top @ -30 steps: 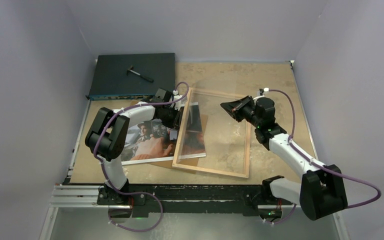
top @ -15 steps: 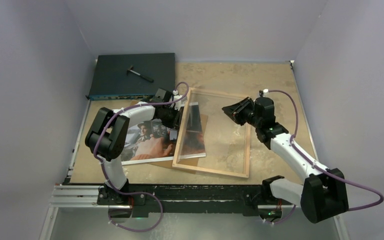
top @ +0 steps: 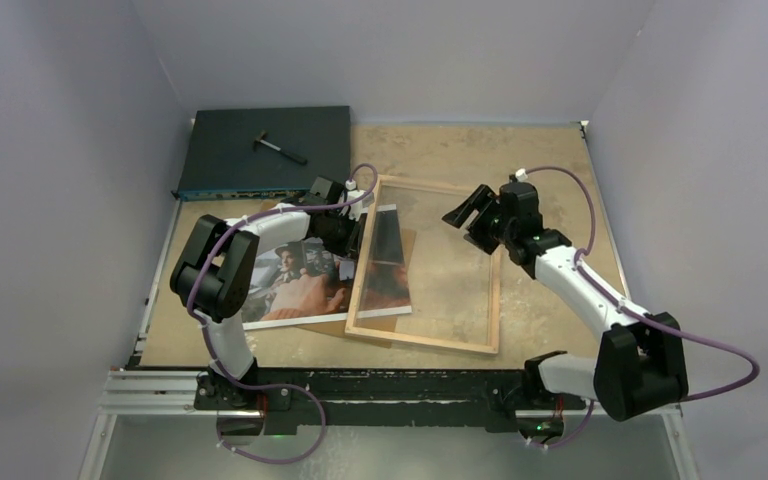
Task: Put the photo into the frame
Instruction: Place the photo frame item in the photo frame.
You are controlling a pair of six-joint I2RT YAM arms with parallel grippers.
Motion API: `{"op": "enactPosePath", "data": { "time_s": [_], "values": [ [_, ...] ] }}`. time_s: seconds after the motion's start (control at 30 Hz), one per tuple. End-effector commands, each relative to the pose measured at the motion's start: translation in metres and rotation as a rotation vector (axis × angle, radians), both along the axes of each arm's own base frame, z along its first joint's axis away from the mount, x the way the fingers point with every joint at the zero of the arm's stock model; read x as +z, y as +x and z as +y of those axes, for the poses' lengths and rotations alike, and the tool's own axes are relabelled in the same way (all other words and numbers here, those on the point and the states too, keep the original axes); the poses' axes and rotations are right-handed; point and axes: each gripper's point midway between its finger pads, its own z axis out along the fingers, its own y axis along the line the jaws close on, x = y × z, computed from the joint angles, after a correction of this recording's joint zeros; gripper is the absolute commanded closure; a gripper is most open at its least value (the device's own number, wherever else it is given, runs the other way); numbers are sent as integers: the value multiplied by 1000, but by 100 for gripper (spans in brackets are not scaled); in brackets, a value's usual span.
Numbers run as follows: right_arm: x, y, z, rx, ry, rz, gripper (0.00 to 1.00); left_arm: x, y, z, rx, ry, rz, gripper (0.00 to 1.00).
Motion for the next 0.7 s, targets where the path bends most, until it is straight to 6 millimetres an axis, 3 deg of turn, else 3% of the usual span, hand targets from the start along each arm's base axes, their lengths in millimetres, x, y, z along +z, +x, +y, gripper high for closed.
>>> {"op": "enactPosePath", "data": {
  "time_s": [0.0,0.37,0.67],
  "values": [
    [5,1,-2,35,-91,-4,22,13,-5,-17,-46,-74,-18,100],
    [-15,18,-14,49,-246,24,2,13,-6,-17,-46,-80,-13,100],
    [-28,20,-17,77,-297,59,1,13,-5,-18,-46,-80,-12,100]
  ]
}}
